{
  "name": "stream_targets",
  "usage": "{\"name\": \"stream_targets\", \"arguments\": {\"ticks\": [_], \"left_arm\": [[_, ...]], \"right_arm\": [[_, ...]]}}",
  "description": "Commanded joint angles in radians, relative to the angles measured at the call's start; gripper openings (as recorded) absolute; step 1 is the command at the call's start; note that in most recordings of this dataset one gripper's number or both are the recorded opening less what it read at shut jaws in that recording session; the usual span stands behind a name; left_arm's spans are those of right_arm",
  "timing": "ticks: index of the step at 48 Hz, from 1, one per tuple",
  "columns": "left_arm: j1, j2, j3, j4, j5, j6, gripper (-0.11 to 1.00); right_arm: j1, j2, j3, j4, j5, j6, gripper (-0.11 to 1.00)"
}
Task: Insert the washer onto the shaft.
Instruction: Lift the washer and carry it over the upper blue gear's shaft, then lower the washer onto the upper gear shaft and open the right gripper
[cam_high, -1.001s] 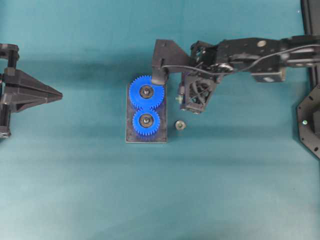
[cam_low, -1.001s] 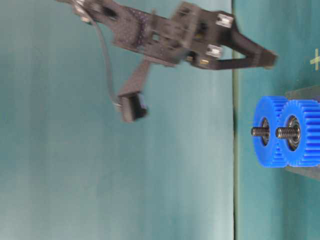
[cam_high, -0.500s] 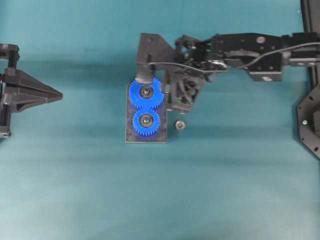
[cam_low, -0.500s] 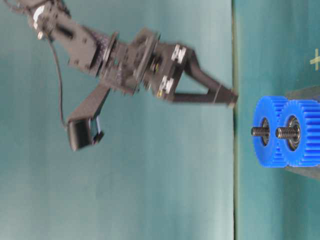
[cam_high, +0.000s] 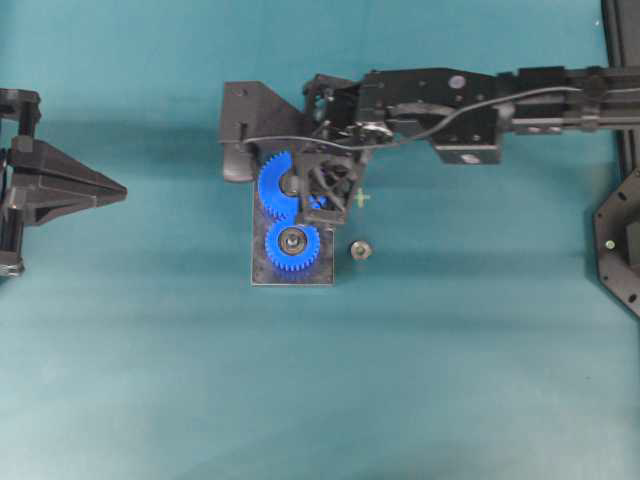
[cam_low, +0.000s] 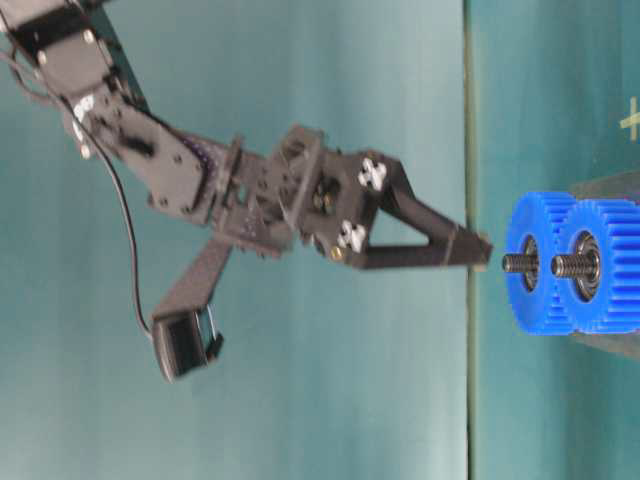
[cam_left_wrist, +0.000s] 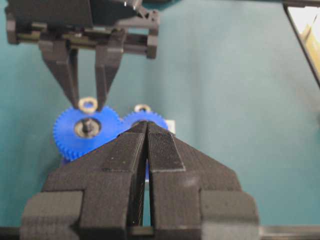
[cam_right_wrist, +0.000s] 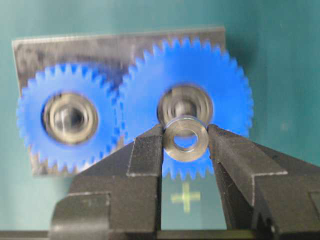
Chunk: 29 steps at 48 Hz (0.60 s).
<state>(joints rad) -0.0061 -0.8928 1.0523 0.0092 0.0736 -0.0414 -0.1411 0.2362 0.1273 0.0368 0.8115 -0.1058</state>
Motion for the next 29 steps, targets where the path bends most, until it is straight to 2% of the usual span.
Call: {"name": "stream_targets", "arguments": {"ticks": [1, 29], "left_arm": [[-0.002, 0.005, -0.025, 0.002, -0.005, 0.0, 0.01], [-0.006, 0.005, -0.023, 0.003, -0.005, -0.002, 0.01]], "right_arm": [[0.006, -0.006, -0.038, 0.002, 0.008, -0.02, 0.33], [0.009, 0.034, -0.061, -0.002, 0.038, -0.026, 0.33]]}}
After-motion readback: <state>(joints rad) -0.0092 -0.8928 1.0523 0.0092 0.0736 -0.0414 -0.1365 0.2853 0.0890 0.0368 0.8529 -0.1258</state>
